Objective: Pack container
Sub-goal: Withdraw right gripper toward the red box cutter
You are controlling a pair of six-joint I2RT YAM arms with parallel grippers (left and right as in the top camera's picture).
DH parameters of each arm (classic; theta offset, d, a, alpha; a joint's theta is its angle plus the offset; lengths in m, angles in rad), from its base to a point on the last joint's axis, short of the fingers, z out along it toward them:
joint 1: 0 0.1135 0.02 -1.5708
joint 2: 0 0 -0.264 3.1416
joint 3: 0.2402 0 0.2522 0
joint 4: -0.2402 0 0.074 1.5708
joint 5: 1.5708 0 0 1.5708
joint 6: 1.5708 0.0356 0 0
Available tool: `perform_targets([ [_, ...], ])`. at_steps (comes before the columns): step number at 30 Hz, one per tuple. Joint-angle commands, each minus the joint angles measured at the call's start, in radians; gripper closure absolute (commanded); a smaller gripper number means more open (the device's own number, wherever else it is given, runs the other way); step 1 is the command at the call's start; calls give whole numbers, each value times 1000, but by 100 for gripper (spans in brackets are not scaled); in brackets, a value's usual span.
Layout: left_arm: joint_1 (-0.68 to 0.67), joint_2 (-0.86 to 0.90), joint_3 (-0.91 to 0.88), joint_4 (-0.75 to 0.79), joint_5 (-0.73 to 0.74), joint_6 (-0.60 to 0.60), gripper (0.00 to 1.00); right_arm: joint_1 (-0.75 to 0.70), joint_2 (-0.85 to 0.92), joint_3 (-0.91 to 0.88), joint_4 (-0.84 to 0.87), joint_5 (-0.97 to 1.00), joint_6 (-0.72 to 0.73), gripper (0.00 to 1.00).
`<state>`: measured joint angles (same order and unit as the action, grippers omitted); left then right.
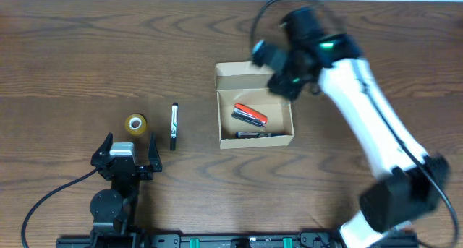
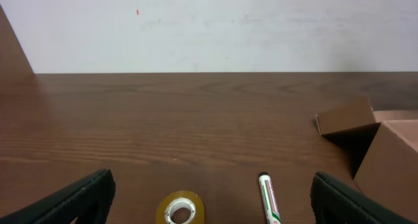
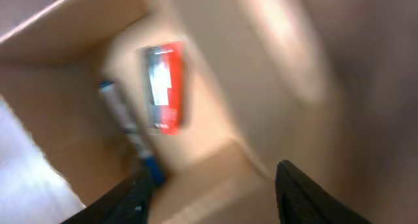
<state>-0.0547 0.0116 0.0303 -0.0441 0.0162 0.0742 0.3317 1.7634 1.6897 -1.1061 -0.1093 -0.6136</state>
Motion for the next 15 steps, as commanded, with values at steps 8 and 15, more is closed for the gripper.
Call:
perform_targets([
  [8, 4, -6, -22, -27, 10, -11, 5, -358, -156, 16, 25, 424, 596, 15],
  [15, 4, -6, -22, -27, 10, -11, 5, -620, -109, -127, -10, 331, 592, 23],
])
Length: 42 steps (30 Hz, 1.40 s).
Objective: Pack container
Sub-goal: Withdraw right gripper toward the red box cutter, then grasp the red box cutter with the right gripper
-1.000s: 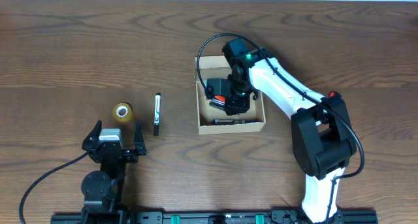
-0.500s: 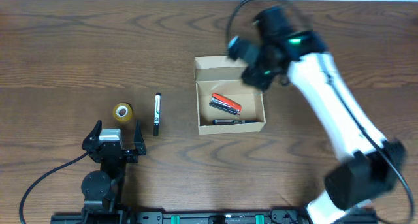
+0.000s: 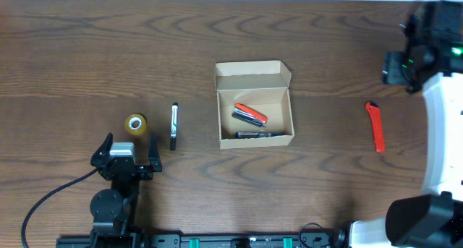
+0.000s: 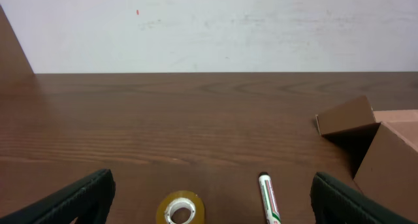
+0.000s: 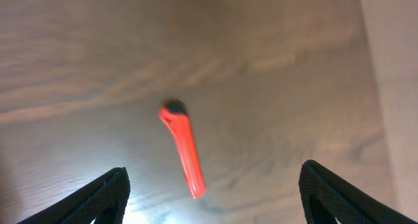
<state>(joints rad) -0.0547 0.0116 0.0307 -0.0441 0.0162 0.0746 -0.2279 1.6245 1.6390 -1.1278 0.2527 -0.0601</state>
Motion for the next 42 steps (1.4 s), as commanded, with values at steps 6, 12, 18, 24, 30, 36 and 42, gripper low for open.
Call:
perform_targets([
  [6, 4, -6, -22, -26, 10, -11, 5, -167, 31, -328, 185, -167, -58, 21],
  [12, 4, -6, -22, -26, 10, -11, 5, -177, 31, -452, 274, -174, -136, 15],
  [18, 4, -6, -22, -27, 10, -11, 5, -179, 72, -457, 283, -175, -150, 16],
  [24, 4, -6, -22, -26, 10, -11, 5, -176, 211, -452, 255, -183, -178, 16],
  [30, 4, -6, -22, -26, 10, -12, 5, -176, 274, -447, 269, -187, -169, 18],
  [36, 4, -6, -22, -26, 10, -12, 5, -177, 276, -447, 296, -187, -169, 17],
  [42, 4, -6, -22, -26, 10, -11, 5, -177, 298, -448, 315, -190, -170, 18],
])
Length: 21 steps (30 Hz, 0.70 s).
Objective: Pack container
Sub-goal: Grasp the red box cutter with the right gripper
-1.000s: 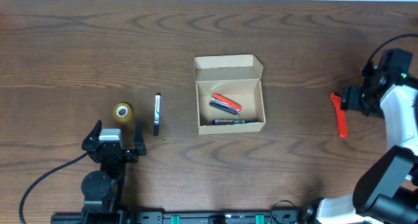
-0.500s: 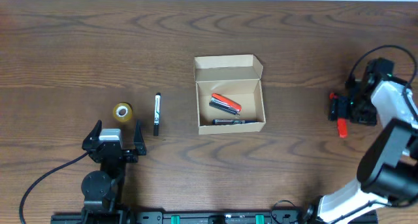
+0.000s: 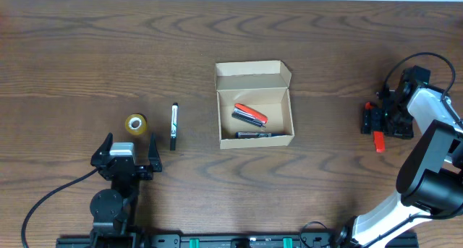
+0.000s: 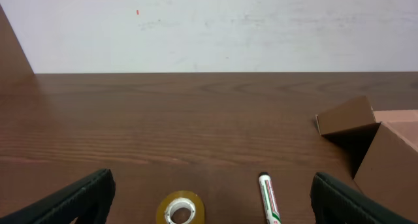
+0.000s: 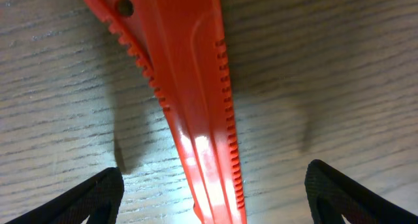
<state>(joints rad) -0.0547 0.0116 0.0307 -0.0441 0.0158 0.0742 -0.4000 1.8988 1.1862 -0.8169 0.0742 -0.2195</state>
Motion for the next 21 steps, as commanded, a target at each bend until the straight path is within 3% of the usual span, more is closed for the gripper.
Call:
perform_targets([
  [1, 4, -6, -22, -26, 11, -11, 5, -4, 34, 5, 6, -12, -11, 18],
  [12, 4, -6, -22, -26, 11, -11, 5, -5, 130, 5, 11, -31, -6, 24],
  [14, 4, -6, -22, -26, 11, -11, 5, -5, 130, 5, 17, -31, -5, 36],
  [19, 4, -6, -22, -25, 11, -11, 5, -5, 130, 5, 21, -30, 2, 81],
  [21, 4, -6, -22, -24, 11, -11, 5, -5, 130, 5, 21, -30, 2, 85],
])
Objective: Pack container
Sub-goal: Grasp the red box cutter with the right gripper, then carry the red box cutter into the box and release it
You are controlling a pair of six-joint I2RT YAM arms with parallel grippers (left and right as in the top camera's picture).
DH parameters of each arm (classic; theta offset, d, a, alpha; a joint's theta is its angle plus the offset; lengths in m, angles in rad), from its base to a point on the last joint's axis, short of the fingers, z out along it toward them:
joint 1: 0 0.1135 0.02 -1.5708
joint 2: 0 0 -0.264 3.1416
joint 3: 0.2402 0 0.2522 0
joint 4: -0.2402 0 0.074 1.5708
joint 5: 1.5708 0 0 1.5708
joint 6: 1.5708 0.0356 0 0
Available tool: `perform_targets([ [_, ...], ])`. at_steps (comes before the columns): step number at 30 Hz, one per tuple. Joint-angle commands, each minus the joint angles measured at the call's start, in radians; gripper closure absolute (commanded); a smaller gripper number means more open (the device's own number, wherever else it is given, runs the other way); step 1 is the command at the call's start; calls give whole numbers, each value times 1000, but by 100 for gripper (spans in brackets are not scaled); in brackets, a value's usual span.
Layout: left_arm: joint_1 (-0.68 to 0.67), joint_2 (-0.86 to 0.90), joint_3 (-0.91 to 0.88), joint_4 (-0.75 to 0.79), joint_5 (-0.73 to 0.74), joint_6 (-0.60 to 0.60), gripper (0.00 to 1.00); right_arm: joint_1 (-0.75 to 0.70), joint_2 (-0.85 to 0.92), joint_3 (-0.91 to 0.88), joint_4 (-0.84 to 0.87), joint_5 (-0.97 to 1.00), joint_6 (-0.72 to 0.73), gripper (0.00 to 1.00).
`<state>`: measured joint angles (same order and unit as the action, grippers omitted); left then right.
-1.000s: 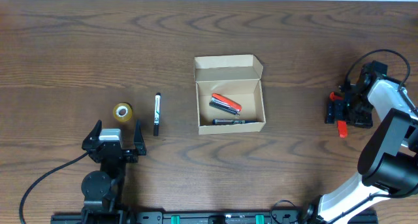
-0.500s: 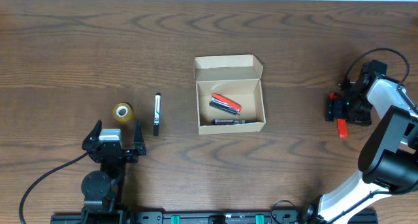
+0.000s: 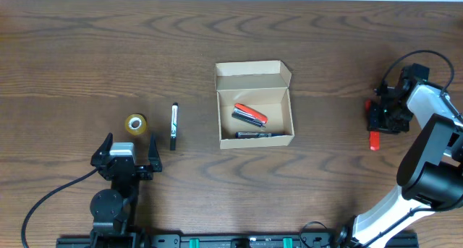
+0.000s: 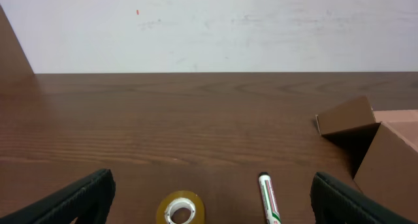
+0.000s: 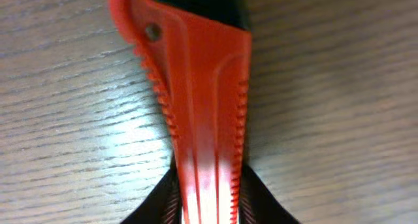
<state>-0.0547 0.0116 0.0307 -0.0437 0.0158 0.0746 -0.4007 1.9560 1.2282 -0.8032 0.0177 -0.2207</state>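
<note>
An open cardboard box (image 3: 255,107) sits mid-table holding a red-and-black tool (image 3: 250,115) and a dark pen. At the far right my right gripper (image 3: 381,118) is shut on a red utility knife (image 5: 199,106), its red end (image 3: 374,140) poking out below the fingers. The black fingers (image 5: 157,201) press both sides of the red handle. My left gripper (image 4: 209,217) rests open near the table's front left. Before it lie a tape roll (image 4: 182,208) and a marker (image 4: 269,196).
The box's flap (image 4: 344,117) and wall rise at the right of the left wrist view. A pale wall stands behind the table's far edge. The tape roll (image 3: 135,124) and marker (image 3: 173,125) lie left of the box.
My right gripper was open astride the red knife on the table; its fingers have now shut on the handle. The knife sits slightly shifted. The left arm is unchanged.
My right gripper hovered open over the box with the red-and-black tool inside. It then stood high at the far right above a red knife on the table, later low and open around it, and now grips it. The left gripper never moved.
</note>
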Motion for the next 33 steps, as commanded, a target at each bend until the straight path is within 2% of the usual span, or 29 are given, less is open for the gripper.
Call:
perform_targets([
  [1, 4, -6, -22, -23, 11, -11, 5, -4, 73, -37, 8, 26, 3, 87],
  [4, 4, -6, -22, -18, 11, -11, 5, -3, 73, -37, 11, 26, 4, 99],
  [11, 4, -6, -22, -18, 11, -11, 5, 15, 50, -15, -4, -102, 7, 99],
  [16, 4, -6, -22, -18, 11, -11, 5, 60, -23, 111, -72, -222, 25, 99],
  [21, 4, -6, -22, -19, 11, -12, 5, 181, -130, 264, -138, -262, -4, 99],
  [27, 4, -6, -22, -19, 11, -11, 5, 413, -223, 386, -157, -262, -166, 99],
  [33, 4, -6, -22, -19, 11, -11, 5, 657, -245, 408, -197, -262, -515, 99],
])
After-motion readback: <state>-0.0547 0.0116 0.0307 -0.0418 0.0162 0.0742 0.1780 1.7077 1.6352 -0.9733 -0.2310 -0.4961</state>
